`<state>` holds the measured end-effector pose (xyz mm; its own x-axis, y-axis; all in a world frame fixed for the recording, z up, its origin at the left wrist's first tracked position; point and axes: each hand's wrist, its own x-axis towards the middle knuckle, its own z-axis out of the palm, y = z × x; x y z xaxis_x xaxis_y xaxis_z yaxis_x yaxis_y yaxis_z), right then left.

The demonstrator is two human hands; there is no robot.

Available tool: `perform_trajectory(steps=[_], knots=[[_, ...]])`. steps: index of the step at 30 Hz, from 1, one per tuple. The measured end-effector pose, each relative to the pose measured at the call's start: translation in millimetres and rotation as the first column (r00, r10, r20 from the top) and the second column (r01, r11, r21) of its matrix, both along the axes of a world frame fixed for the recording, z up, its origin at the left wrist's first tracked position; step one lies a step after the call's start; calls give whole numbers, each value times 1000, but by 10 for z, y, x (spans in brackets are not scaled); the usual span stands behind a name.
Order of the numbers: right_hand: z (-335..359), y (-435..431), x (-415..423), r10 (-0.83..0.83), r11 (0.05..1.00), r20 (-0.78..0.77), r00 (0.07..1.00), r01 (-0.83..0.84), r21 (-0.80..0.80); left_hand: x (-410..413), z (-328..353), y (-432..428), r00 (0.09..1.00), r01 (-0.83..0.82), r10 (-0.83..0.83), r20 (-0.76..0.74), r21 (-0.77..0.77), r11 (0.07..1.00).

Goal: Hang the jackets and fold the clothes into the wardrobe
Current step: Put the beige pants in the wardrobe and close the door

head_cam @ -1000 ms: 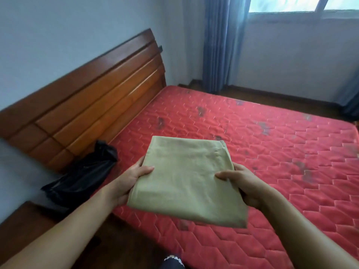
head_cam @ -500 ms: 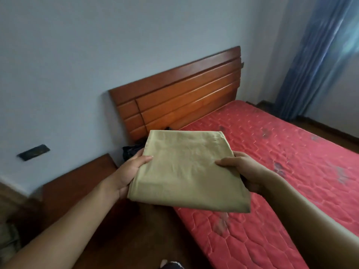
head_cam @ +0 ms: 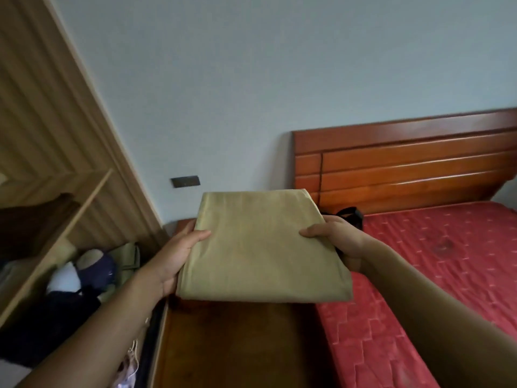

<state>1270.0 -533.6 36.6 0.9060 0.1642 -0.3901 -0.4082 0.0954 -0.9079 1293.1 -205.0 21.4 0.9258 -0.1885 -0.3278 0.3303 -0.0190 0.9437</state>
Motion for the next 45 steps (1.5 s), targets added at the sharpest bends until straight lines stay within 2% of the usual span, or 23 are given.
perform_trajectory(steps=[7, 15, 24, 29, 33, 42, 45], knots=[[77, 1316, 1253, 203, 979, -3, 979, -203, -12, 480, 49, 1250, 956, -293, 292, 30, 33, 955], [31, 2535, 2228, 393, 919, -21, 919, -393, -30, 828, -1, 2304, 874, -484, 485, -4, 63, 873], [-99, 3693, 3338, 644, 765, -12, 765, -644, -18, 1180, -79, 2986, 716, -682, 696, -48, 165, 713], [-124, 4309, 4039, 785, 618, -29, 619, -785, -41, 1370, -90, 3121, 560, -816, 826, -69, 126, 564], [-45, 4903, 4347, 884, 464, -19, 467, -882, -82, 1368, -48, 3181, 386, -918, 921, -59, 80, 389], [-168, 6490, 4277, 976, 213, 2, 216, -959, -186, 1064, -183, 3652, 33, -985, 998, 47, 169, 24], [-245, 7005, 4177, 984, 176, 14, 176, -967, -184, 996, -283, 4000, -38, -969, 994, 98, 241, -61]])
